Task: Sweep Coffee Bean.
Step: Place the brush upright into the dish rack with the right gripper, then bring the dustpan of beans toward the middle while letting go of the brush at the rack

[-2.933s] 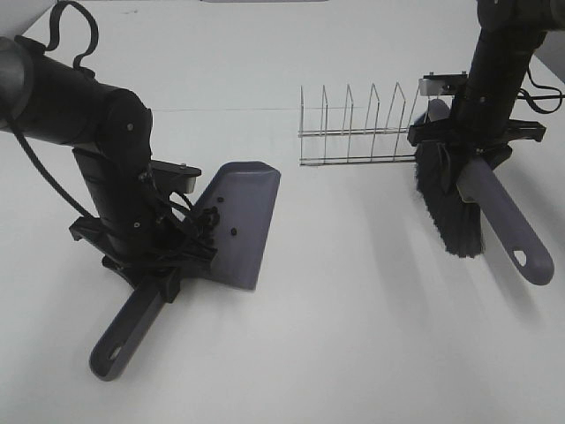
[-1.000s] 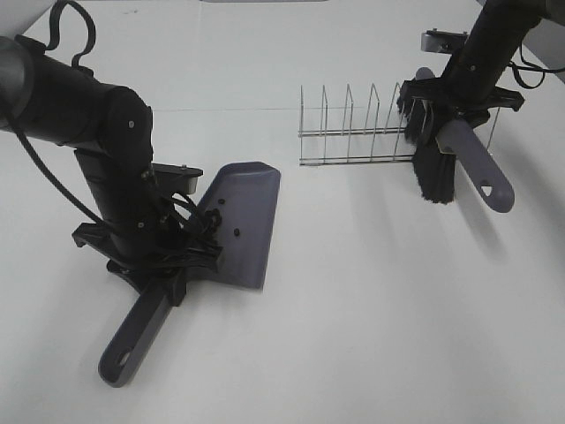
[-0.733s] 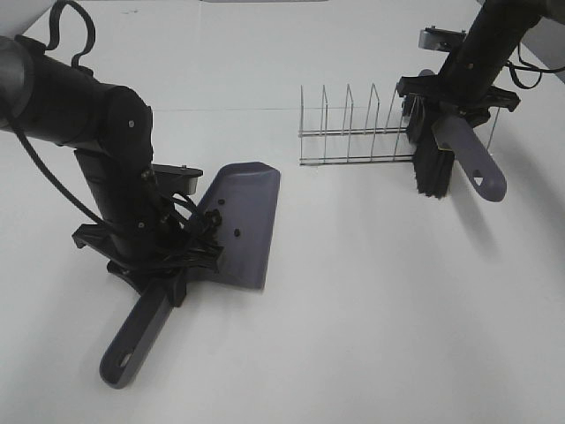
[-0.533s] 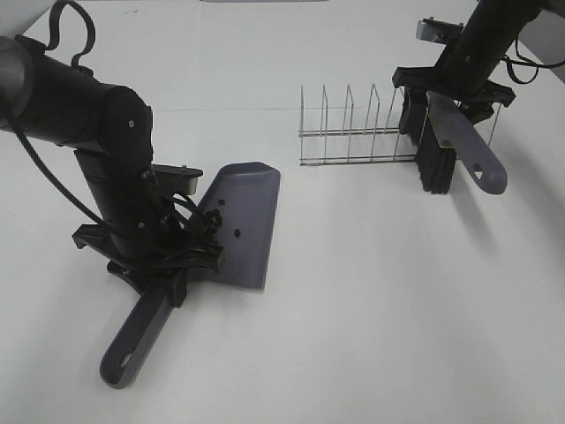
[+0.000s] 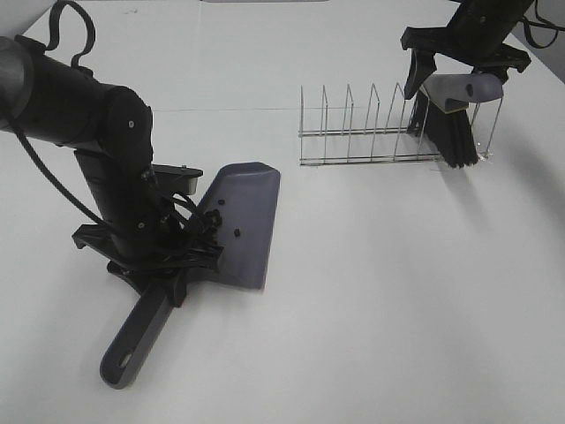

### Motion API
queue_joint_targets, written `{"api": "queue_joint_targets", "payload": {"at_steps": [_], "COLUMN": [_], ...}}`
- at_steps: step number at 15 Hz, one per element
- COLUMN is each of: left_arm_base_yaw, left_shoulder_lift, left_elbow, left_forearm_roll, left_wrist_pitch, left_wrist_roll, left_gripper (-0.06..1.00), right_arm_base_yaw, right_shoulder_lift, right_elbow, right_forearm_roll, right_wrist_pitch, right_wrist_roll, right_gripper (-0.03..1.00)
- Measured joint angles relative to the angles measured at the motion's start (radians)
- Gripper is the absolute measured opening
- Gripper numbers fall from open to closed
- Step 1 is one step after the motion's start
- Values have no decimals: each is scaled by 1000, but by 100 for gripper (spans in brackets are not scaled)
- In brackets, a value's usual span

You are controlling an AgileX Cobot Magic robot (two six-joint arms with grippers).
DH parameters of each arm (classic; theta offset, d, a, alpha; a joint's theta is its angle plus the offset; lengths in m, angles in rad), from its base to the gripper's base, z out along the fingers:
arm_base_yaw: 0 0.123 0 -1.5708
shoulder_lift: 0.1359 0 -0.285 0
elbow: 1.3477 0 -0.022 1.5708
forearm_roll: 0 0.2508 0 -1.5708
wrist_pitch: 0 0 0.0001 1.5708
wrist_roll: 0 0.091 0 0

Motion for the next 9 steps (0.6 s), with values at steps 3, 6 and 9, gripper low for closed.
{"api": "queue_joint_targets", "payload": {"at_steps": [3,6,9], "left_arm_base_yaw": [0,0,0], "left_shoulder_lift": [0,0,0], "left_elbow": [0,0,0], "left_forearm_roll": [0,-3,-4], "left_wrist_pitch": [0,0,-1], "left_wrist_roll": [0,0,0], "left_gripper": [33,33,33], "right_arm_base_yaw": [0,1,1], "right_shoulder_lift": [9,37,37], "right_elbow": [35,40,40], "right_forearm_roll": [-5,-25,-104], "right_wrist_pitch": [0,-1,-2], "right_wrist_roll": [0,1,28], "right_gripper": [69,69,70]}}
